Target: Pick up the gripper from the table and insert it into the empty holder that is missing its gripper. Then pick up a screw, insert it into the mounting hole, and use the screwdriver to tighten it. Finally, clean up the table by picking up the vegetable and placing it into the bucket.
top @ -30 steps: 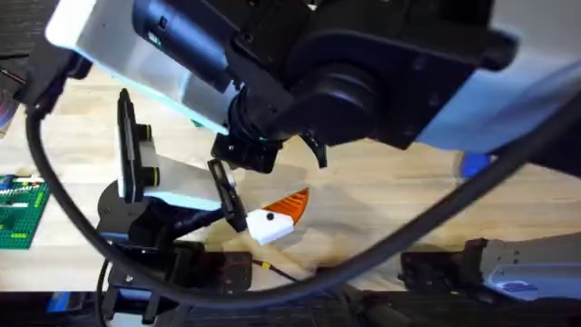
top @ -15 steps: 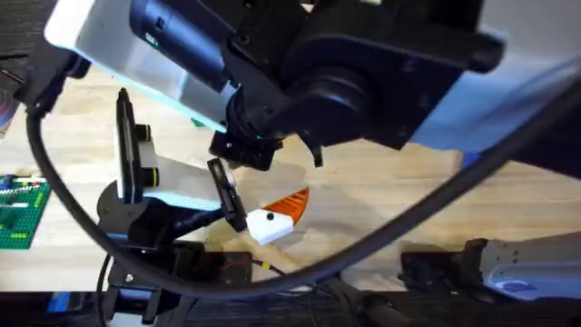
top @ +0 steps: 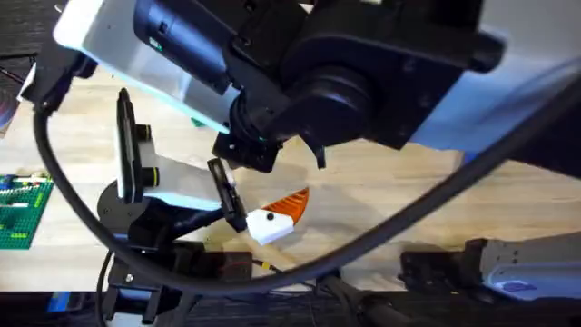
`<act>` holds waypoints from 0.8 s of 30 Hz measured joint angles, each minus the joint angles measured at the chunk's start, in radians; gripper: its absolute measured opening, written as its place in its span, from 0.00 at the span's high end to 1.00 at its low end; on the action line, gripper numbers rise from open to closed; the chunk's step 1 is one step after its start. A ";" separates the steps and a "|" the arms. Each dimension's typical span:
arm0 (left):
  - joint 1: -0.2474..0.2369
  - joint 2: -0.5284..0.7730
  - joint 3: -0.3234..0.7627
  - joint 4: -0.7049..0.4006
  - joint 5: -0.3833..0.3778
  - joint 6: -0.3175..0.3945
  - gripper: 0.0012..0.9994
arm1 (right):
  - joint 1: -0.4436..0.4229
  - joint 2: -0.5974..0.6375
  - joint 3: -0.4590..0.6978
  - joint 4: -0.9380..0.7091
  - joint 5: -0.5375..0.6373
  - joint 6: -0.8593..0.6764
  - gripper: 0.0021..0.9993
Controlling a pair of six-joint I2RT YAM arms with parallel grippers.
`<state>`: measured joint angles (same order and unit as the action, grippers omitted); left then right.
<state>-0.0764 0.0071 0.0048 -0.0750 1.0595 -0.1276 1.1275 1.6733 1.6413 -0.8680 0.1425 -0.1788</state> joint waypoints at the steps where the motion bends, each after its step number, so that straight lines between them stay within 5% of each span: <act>1: 0.000 0.000 0.000 0.000 0.000 0.000 0.01 | 0.000 0.000 0.000 0.000 0.000 0.002 1.00; 24: 0.000 0.000 0.000 0.000 0.000 0.000 0.01 | 0.000 0.011 0.000 0.027 0.008 0.049 1.00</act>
<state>-0.0765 0.0074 0.0048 -0.0753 1.0592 -0.1276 1.1275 1.6844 1.6413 -0.8413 0.1505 -0.1295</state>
